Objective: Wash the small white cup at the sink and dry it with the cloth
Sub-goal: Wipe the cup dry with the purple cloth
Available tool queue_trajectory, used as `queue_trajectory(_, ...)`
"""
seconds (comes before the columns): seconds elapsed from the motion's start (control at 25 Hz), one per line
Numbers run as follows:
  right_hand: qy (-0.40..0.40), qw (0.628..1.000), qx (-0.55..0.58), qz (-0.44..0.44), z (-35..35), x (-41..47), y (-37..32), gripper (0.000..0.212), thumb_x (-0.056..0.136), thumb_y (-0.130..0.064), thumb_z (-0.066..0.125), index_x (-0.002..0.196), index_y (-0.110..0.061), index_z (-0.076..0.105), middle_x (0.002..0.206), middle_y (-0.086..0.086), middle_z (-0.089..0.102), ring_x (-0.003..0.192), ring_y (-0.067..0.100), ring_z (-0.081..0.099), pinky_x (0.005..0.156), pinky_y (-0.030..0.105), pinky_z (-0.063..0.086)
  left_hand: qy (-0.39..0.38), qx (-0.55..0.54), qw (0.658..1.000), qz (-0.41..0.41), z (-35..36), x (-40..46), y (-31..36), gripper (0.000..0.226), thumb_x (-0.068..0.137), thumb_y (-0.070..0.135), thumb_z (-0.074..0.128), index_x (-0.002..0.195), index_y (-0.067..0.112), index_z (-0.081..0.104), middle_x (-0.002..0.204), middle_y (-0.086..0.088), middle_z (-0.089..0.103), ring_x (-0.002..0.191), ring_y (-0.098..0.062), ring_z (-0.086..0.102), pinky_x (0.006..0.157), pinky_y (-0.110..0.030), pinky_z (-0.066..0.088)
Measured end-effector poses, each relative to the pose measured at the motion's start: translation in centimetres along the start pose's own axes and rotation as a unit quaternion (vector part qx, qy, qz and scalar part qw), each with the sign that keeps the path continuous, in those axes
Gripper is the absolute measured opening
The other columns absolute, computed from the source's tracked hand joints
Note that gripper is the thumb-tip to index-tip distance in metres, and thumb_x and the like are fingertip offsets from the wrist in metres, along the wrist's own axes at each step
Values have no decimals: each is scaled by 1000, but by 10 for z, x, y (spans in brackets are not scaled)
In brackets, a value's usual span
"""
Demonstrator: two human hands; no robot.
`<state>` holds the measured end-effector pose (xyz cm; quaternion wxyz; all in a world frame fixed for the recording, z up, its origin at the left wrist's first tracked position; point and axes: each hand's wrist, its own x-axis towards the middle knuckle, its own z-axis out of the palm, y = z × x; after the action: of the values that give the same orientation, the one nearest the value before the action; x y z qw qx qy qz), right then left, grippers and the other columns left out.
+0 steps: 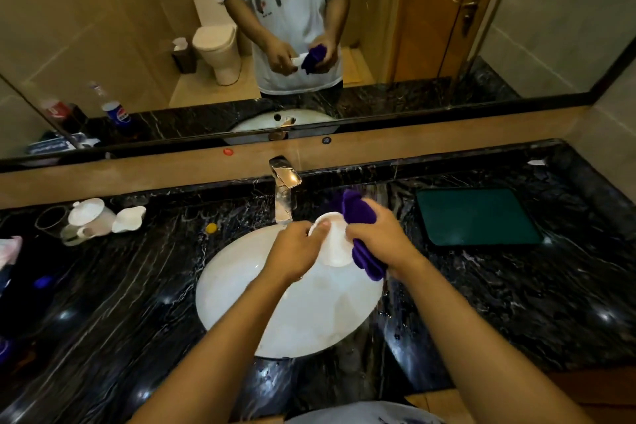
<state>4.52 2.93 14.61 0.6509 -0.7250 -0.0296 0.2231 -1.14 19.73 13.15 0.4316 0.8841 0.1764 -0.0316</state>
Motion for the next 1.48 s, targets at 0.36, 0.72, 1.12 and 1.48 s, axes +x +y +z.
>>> queue_trajectory(0.36, 199, 974, 83, -74, 57, -17, 5, 53, 67, -24, 73, 110, -47, 53, 103, -17, 64, 90, 6, 66, 70, 23, 59, 72, -307, 924, -215, 30, -7, 20, 49, 104, 53, 36, 103, 13, 64, 82, -8, 70, 77, -27, 68, 64, -40, 59)
queue_trajectory(0.72, 19, 996, -2, -86, 11, -4, -27, 44, 70, -7, 72, 102, -35, 61, 85, -13, 71, 76, 4, 69, 63, 23, 58, 113, -52, 992, -2, 6, -5, 14, 51, 106, 50, 32, 109, 13, 67, 95, -9, 73, 86, -25, 69, 63, -34, 51)
queue_trajectory(1.12, 59, 996, 7, -65, 3, 1, -14, 39, 64, -12, 69, 100, -24, 65, 86, 0, 70, 71, 15, 66, 59, 29, 55, 39, -61, 997, -19, 2, 2, 13, 40, 103, 47, 42, 103, 15, 67, 89, -6, 72, 77, -21, 65, 64, -37, 50)
queue_trajectory(1.48, 206, 973, 80, -63, 49, -13, 5, 52, 67, -28, 71, 112, -41, 50, 98, -16, 64, 83, 4, 67, 62, 19, 55, 37, -330, 917, -222, 26, 2, 37, 31, 105, 49, 37, 105, 25, 56, 99, -12, 71, 79, -25, 67, 60, -40, 60)
